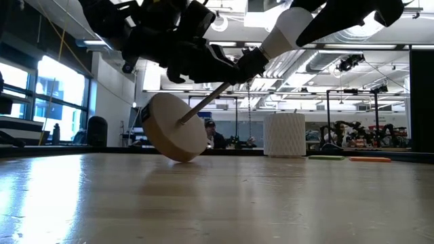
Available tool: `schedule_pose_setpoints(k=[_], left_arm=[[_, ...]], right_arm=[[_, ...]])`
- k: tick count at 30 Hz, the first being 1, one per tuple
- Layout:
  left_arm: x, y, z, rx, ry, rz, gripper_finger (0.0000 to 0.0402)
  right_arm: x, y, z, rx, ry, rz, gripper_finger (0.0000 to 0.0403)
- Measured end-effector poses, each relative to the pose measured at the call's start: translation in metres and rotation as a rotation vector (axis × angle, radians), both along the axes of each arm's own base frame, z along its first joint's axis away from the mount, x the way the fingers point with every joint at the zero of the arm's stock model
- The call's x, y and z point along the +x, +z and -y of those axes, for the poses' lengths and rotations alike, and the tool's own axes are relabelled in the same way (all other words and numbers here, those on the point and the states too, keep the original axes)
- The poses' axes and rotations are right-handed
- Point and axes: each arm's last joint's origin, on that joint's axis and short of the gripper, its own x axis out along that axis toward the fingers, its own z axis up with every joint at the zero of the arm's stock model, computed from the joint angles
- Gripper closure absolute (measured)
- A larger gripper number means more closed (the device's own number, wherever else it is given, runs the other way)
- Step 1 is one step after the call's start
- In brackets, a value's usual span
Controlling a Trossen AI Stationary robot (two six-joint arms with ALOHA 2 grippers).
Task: Screw lightbulb
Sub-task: Insert the light bulb into the lamp
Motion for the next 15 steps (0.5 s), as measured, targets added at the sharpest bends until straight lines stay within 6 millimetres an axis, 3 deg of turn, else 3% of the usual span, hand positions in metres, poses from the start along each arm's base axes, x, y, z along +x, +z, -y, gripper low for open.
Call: schedule_pose_setpoints(k=[15], left_arm=[[-0.001, -0.003, 0.014, 0.19, 0.071, -0.019, 0.026]], right_arm=[[0.01, 0.0, 0.017, 0.489, -0.41, 0.292, 0.0165]])
